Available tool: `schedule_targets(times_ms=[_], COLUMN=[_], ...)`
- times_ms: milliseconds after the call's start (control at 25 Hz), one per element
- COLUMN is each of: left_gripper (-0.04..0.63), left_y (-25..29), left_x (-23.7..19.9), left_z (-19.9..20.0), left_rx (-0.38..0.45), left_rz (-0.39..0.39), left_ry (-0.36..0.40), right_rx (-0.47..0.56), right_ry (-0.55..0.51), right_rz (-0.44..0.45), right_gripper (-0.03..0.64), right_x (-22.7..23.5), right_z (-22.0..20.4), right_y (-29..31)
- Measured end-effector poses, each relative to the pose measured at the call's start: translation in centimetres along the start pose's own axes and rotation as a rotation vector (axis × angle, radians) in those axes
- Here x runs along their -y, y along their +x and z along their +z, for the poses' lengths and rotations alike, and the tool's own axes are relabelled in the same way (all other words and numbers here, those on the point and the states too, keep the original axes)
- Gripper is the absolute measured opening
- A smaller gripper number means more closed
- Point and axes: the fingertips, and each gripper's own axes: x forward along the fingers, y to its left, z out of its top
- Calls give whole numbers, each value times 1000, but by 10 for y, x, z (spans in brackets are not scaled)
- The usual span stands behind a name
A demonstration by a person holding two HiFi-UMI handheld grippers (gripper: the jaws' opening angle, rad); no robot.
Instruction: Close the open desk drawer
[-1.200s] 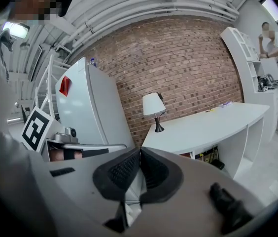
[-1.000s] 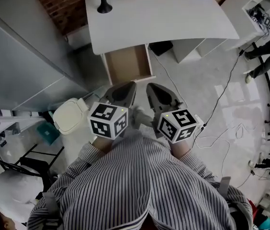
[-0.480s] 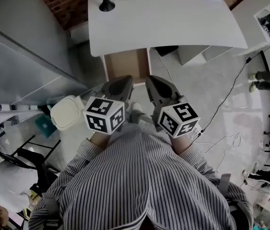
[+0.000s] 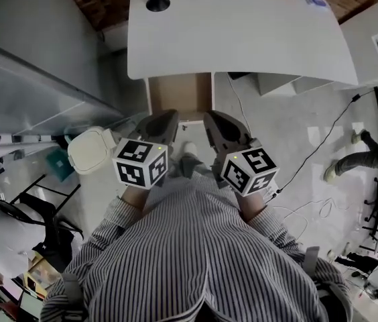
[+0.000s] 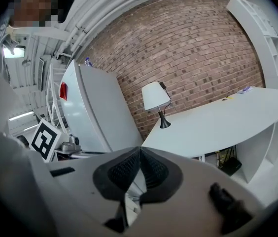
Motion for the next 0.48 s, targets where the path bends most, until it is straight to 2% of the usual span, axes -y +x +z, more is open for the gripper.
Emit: schedule_targets(times_ms=[480], left_gripper=[12], left_y=[13], left_x=[-30], left_z=[-30], left_rx=[-60], left_rz=[47], left_ry=[-54], right_rx=[-95], right_ry=[53], right_rz=[15], right_gripper=[17], right_x=[22], right_z=[-32], right_y=[28])
